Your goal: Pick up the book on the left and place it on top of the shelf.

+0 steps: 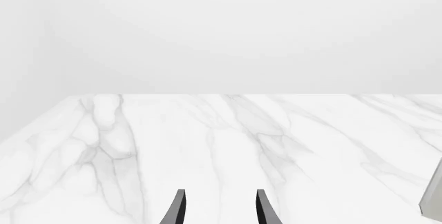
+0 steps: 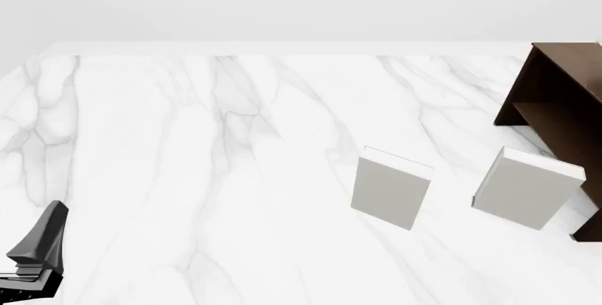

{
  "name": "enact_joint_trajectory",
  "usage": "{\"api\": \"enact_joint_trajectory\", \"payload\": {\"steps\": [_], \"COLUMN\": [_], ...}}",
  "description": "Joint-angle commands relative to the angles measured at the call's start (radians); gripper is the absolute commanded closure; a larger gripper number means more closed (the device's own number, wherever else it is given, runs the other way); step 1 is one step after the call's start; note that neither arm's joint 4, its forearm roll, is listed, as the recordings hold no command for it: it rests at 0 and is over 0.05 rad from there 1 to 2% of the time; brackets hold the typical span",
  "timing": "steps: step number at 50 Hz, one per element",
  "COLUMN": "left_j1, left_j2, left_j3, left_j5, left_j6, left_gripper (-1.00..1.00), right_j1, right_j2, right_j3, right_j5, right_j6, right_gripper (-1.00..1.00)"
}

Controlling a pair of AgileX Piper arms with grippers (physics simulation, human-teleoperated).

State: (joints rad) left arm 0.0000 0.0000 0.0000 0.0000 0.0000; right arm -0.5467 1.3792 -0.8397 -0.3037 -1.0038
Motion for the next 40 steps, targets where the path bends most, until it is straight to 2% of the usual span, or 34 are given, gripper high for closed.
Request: {"api": "enact_joint_trajectory", "payload": {"steps": [1, 12, 19, 34, 40], "left_j1": [0.000, 0.000, 0.000, 0.000, 0.000], "left_j2": [0.000, 0.000, 0.000, 0.000, 0.000], "left_j3": [0.000, 0.000, 0.000, 0.000, 0.000], "left_j5": [0.000, 0.000, 0.000, 0.000, 0.000], "left_j6": [0.000, 0.000, 0.000, 0.000, 0.000], "left_gripper": [-1.00, -1.00, -1.00, -1.00, -1.00], "right_j1": [0.011, 0.037, 0.044, 0.055, 0.076], "right_j2": [-0.061, -0.165, -0.188, -0.201, -0.261], "right_j3": [0.032, 0.126, 0.168, 0.187, 0.182], "right_j5": [0.008, 0.011, 0.006, -0.020, -0.003], "right_j6": [0.023, 0.065, 0.065, 0.083, 0.121], "right_gripper": [-1.00, -1.00, -1.00, -1.00, -1.00]}}
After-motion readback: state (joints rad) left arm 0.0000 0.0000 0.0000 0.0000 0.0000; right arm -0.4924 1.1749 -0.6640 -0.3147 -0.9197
